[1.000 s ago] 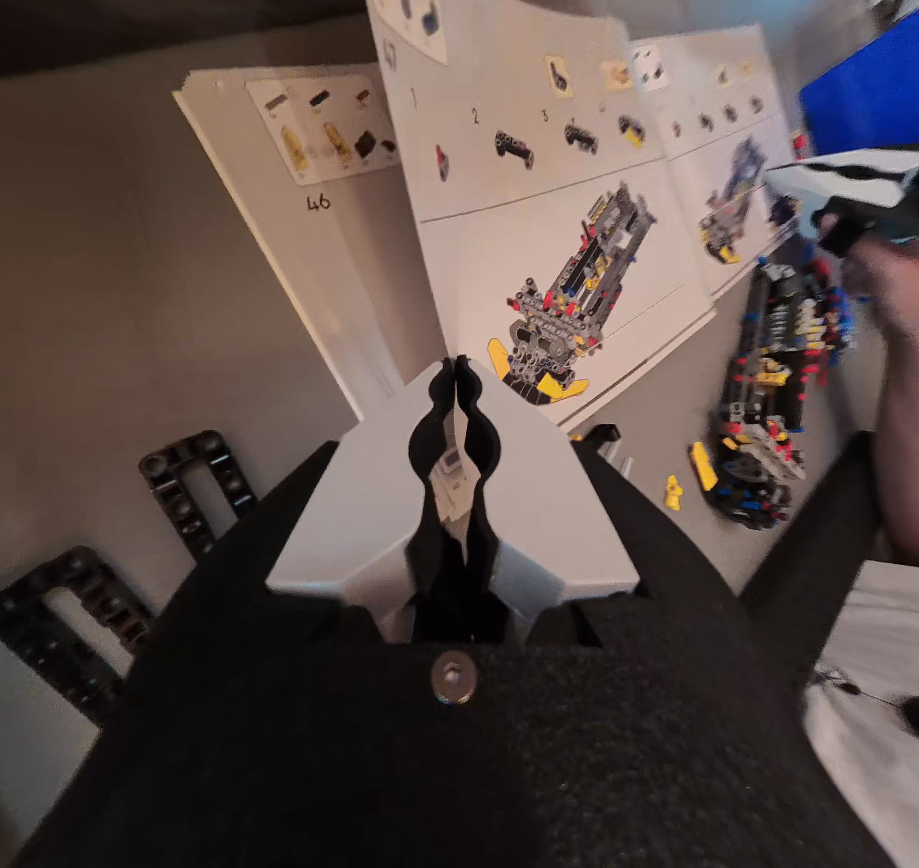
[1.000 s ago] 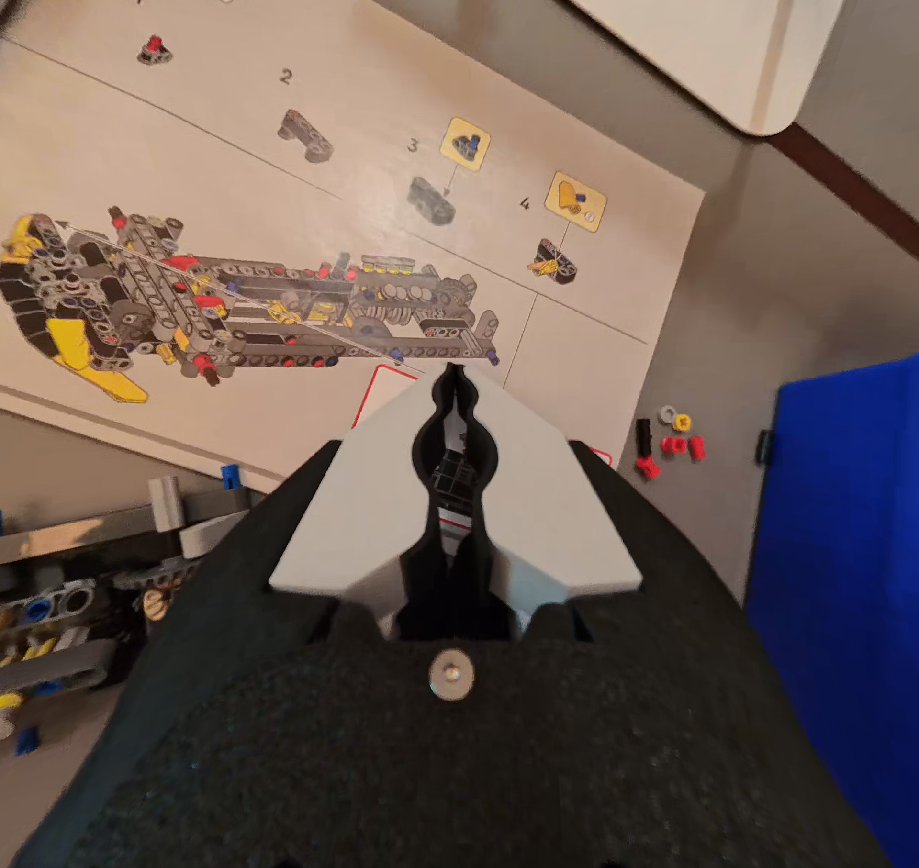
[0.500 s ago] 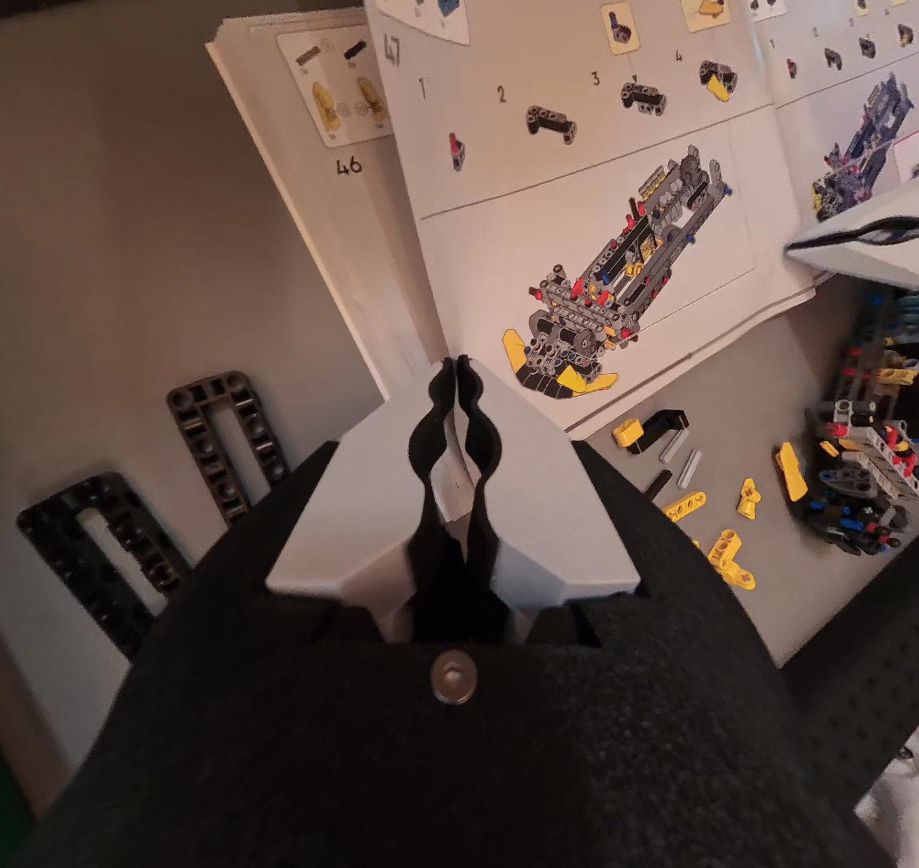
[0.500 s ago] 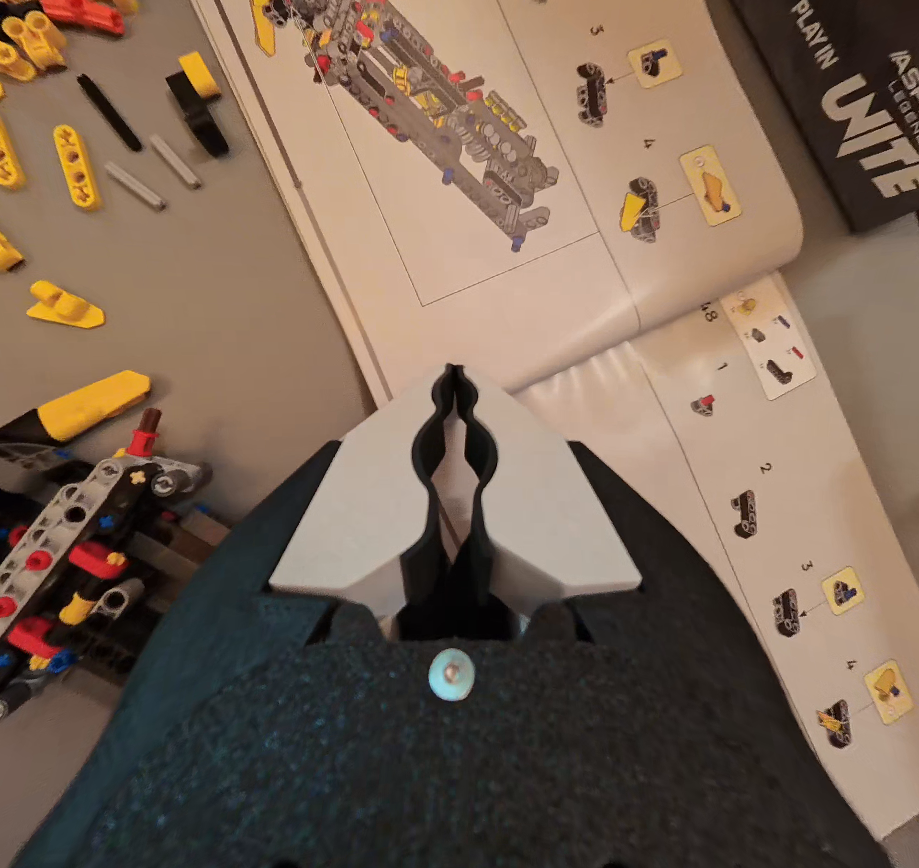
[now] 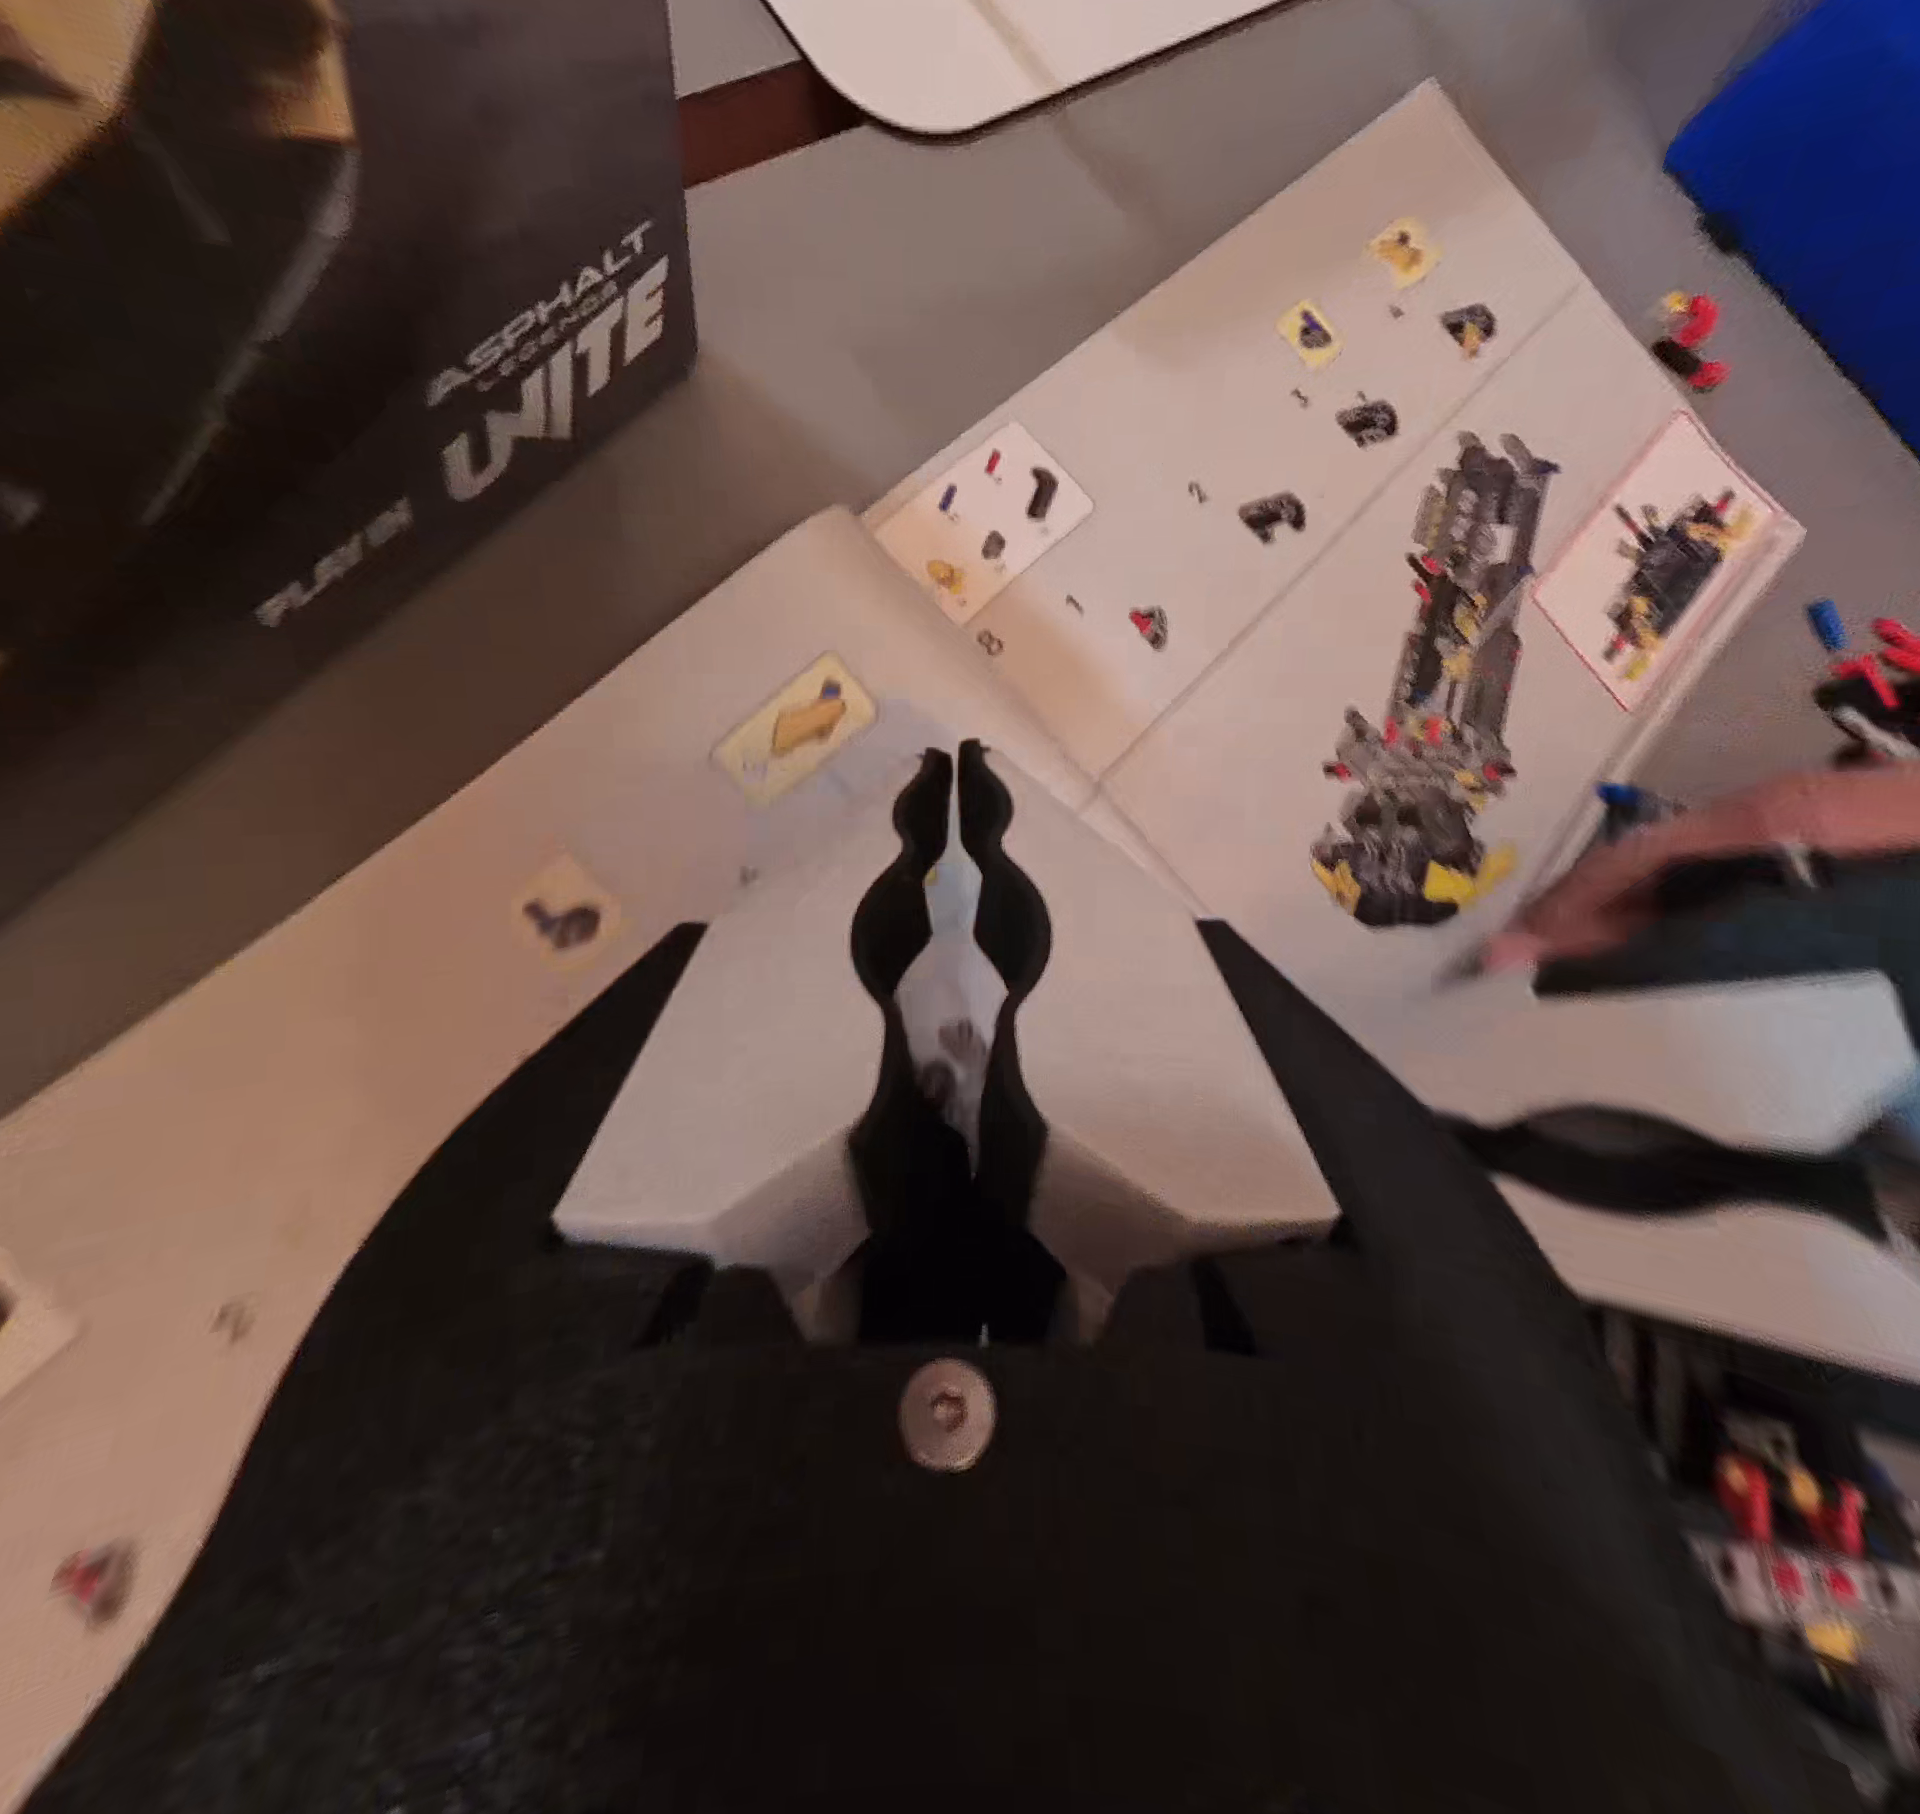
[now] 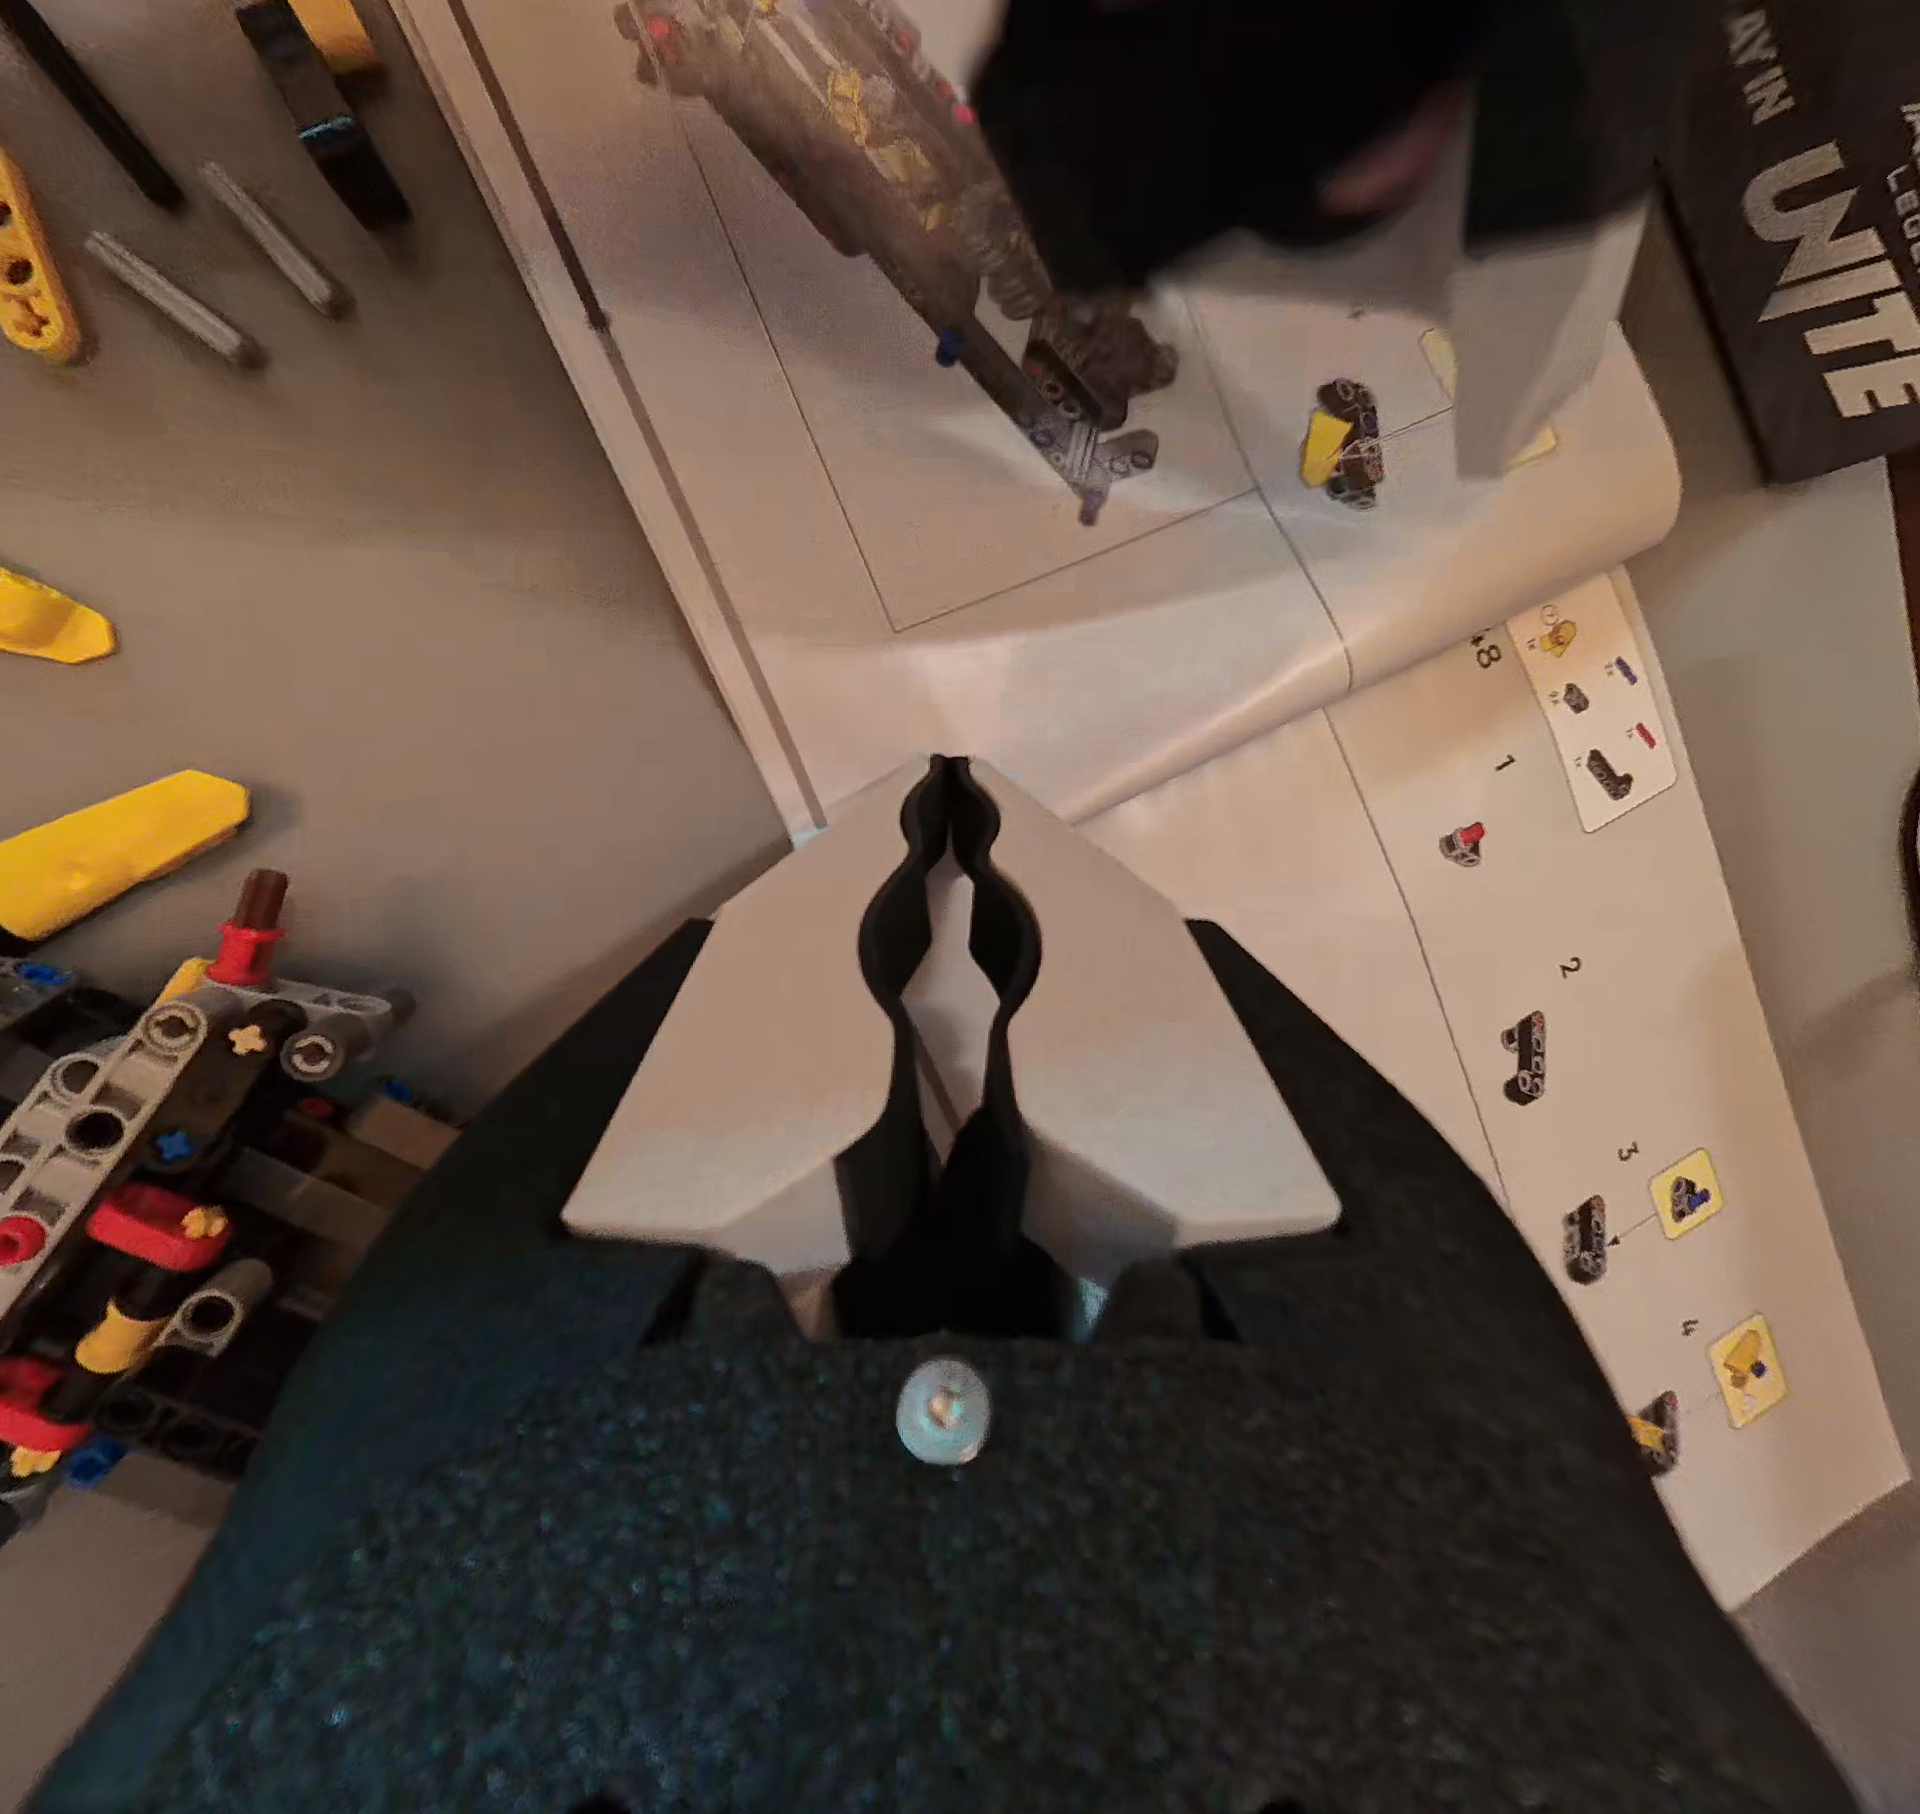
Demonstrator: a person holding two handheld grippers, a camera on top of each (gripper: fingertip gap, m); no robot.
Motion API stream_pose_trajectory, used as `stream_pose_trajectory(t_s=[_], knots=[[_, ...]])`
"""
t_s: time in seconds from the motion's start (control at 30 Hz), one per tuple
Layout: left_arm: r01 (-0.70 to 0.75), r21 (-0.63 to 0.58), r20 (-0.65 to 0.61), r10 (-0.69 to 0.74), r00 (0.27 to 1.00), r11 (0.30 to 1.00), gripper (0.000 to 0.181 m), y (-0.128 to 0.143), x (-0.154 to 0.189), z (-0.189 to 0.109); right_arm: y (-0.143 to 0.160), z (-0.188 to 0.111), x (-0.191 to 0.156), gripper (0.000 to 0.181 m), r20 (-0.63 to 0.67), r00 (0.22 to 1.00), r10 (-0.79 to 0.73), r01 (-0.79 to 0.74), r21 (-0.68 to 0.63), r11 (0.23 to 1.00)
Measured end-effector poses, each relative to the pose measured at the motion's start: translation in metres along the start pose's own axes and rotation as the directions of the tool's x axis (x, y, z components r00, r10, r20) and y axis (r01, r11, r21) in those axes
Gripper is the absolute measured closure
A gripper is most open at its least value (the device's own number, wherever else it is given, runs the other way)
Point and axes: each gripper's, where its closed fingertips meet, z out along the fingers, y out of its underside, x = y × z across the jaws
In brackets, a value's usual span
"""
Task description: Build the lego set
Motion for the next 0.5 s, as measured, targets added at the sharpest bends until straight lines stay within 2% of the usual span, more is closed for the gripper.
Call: stream_pose_trajectory(t_s=[0.07,0.17,0.27,0.43,0.5], knots=[[0.012,0.018,-0.010,-0.012,1.000,1.000,0.181,-0.007,0.004,0.016,0.000,0.000,0.000,0.181,-0.011,1.000,0.004,-0.004,0.015,1.000],[0.029,-0.005,0.009,-0.029,1.000,1.000,0.181,0.001,0.001,0.030,0.000,0.001,0.000,0.181,-0.037,0.999,-0.025,0.025,-0.011,1.000],[0.074,-0.006,0.013,-0.074,0.997,0.997,0.181,0.004,-0.001,0.031,0.000,0.002,-0.001,0.181,-0.063,0.997,-0.043,0.041,-0.034,0.999],[-0.020,0.018,0.078,0.018,0.997,1.000,0.181,0.004,0.000,0.032,0.001,0.002,-0.001,0.181,-0.075,0.997,-0.021,0.018,-0.047,0.999],[-0.040,0.021,0.082,0.039,0.996,0.999,0.181,0.003,0.001,0.028,-0.001,0.002,0.000,0.181,-0.061,0.997,0.036,-0.038,-0.031,0.999]])
